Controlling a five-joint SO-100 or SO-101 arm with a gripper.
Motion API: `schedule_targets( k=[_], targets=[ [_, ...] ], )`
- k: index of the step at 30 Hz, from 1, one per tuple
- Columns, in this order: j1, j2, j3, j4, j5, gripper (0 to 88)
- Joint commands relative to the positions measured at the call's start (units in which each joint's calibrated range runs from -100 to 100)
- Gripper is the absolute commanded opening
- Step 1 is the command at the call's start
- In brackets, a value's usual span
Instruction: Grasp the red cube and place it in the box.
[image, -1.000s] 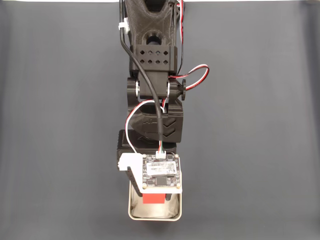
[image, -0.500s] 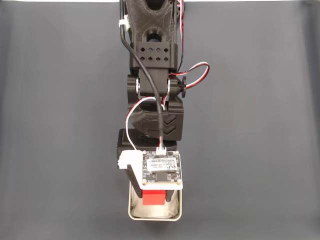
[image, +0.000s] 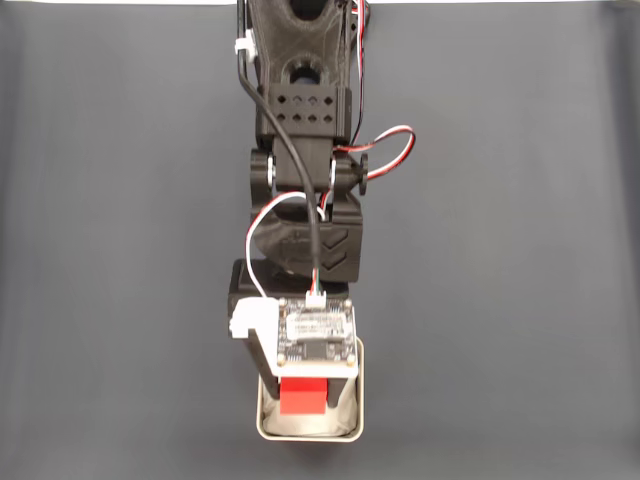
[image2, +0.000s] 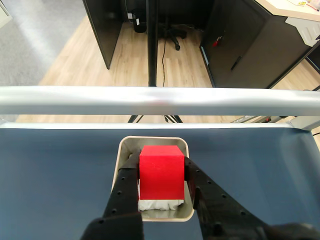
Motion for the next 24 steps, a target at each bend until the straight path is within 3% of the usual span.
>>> schedule_targets(
  k=[1, 7, 24],
  targets=[
    [0.7, -4.9, -0.1, -2.0, -0.5, 32.5],
    [0.9, -5.2, 0.1, -3.3, -0.1, 39.8],
    [1.0, -6.0, 1.5, -3.9, 0.0, 42.8]
  ],
)
